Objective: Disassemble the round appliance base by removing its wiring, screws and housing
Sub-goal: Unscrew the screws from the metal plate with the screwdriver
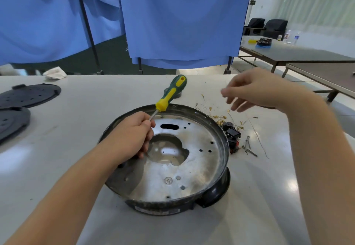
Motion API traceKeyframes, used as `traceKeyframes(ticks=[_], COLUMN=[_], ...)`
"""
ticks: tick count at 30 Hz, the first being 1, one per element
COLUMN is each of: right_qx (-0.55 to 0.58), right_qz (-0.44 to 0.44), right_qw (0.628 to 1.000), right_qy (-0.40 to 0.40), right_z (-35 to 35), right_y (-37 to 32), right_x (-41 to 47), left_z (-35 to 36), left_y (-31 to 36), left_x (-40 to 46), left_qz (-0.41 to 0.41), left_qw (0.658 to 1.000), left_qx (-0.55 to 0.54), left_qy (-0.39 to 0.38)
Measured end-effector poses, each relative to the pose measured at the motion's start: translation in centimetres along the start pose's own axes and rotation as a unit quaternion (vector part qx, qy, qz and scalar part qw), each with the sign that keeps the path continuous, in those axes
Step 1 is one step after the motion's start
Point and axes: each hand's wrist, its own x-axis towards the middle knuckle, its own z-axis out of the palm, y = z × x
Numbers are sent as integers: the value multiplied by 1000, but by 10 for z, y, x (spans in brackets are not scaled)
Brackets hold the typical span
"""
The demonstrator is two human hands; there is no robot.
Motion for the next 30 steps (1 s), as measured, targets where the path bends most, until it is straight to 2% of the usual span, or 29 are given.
traceKeyframes(ticks=[4, 6, 10, 13, 16, 19, 21, 23, 26, 30], right_qx=[73, 150, 381, 461, 484, 485, 482, 467, 444, 434], right_qz=[-8, -10, 4, 16, 5, -12, -22, -22, -24, -33], right_qw=[993, 982, 917, 882, 873, 874, 875, 881, 891, 895], right_qy=[-97, -117, -118, -98, -55, 8, 44, 74, 89, 95], right_z=[44, 64, 87, 95, 92, 80, 75, 72, 72, 72], right_y=[-32, -39, -42, -42, -41, -40, -38, -35, -32, -31], right_x=[-5, -3, 6, 9, 10, 10, 11, 12, 14, 16], left_z=[2, 3, 3, 3, -11, -32, -40, -42, -37, -42], left_y=[4, 6, 9, 11, 20, 29, 29, 23, 12, 9], left_x=[-5, -7, -10, -12, -10, 3, 19, 35, 48, 49], left_qz=[46, 62, 68, 95, 138, 154, 137, 83, 10, 16], left_qw=[998, 996, 993, 990, 980, 981, 974, 967, 938, 941], left_qx=[-27, -42, -63, -4, 103, 114, 175, 240, 339, 330], left_qy=[-31, -47, -75, -106, -96, -22, 31, 14, -70, -73])
